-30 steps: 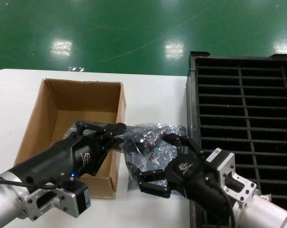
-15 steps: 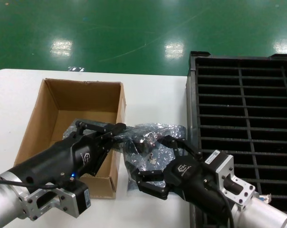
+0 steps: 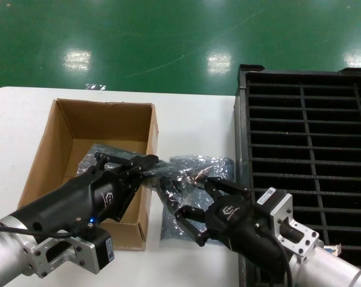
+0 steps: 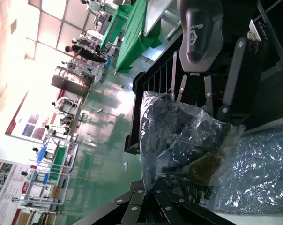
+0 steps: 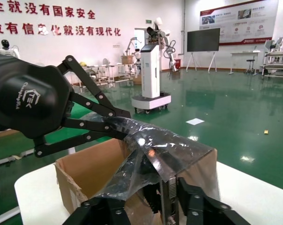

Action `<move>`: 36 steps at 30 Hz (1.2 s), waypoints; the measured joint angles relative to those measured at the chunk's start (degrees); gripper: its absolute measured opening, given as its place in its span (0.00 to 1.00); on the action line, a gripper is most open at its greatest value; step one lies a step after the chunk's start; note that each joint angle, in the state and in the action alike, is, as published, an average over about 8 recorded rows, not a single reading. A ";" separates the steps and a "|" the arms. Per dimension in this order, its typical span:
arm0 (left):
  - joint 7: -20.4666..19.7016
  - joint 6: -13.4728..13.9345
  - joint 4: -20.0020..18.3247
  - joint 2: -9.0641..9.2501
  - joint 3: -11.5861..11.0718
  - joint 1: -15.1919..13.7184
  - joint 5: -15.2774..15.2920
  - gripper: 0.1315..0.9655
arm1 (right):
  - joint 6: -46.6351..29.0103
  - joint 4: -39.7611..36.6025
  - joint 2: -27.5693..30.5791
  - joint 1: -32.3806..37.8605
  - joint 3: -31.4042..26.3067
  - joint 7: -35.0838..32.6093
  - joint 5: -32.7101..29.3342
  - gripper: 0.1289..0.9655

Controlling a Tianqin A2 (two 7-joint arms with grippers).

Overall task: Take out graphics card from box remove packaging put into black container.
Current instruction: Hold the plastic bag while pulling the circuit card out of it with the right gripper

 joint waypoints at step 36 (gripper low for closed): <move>0.00 0.00 0.00 0.00 0.00 0.00 0.00 0.01 | 0.15 5.67 8.02 -1.00 1.87 -1.05 4.75 0.07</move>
